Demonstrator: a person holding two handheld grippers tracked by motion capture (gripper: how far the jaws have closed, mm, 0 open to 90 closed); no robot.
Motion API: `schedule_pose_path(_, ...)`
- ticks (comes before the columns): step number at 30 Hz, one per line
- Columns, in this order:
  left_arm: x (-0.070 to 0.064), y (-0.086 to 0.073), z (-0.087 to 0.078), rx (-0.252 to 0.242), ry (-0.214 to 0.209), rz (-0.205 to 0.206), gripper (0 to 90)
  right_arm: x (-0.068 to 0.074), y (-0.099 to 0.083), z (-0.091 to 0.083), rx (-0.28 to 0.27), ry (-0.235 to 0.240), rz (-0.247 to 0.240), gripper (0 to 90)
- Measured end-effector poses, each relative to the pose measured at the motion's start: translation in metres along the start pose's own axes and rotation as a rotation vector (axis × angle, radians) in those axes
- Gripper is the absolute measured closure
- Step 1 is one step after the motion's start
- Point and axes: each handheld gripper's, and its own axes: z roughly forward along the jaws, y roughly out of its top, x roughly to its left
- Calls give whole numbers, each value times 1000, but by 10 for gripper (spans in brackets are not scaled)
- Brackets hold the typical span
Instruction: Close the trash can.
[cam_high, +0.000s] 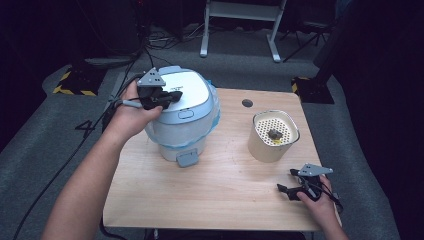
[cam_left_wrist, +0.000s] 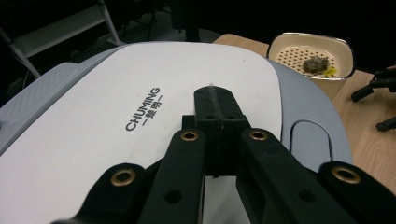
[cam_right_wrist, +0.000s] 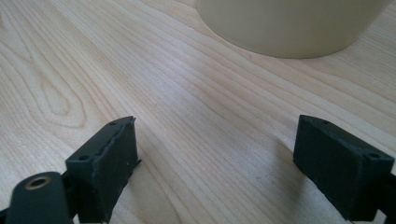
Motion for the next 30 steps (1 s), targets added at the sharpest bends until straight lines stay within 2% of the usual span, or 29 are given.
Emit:
schedule_pose_path(2,0,0,0,-2,1,2,900,0,0,0,0,0,0,135)
schedule_pose_path(5,-3,0,1,20,2,14,900,0,0,0,0,0,0,135)
schedule_pose_path(9,0,-1,1,4,-14,7,900,0,0,0,0,0,0,135)
schedule_pose_path(11,2,-3,1,-16,-28,-36,872,0,0,0,0,0,0,135)
schedule_pose_path(12,1,-3,1,-22,-27,-63,661,0,0,0,0,0,0,135)
schedule_pose_path(13,1,-4,0,-35,-40,-66,551,0,0,0,0,0,0,135)
schedule_pose_path(15,-2,-4,-4,-63,-60,-43,479,0,0,0,0,0,0,136)
schedule_pose_path(17,-6,-3,-9,-84,-58,-19,403,-1,0,0,1,3,-2,135)
schedule_pose_path(21,-17,-3,-21,-104,-92,-8,360,-1,2,2,-1,6,-4,136)
schedule_pose_path(25,-29,-5,-32,-85,-102,11,351,-1,2,2,-1,7,-5,135)
schedule_pose_path(30,-45,-19,-47,-82,-116,18,349,-1,2,2,1,5,-6,135)
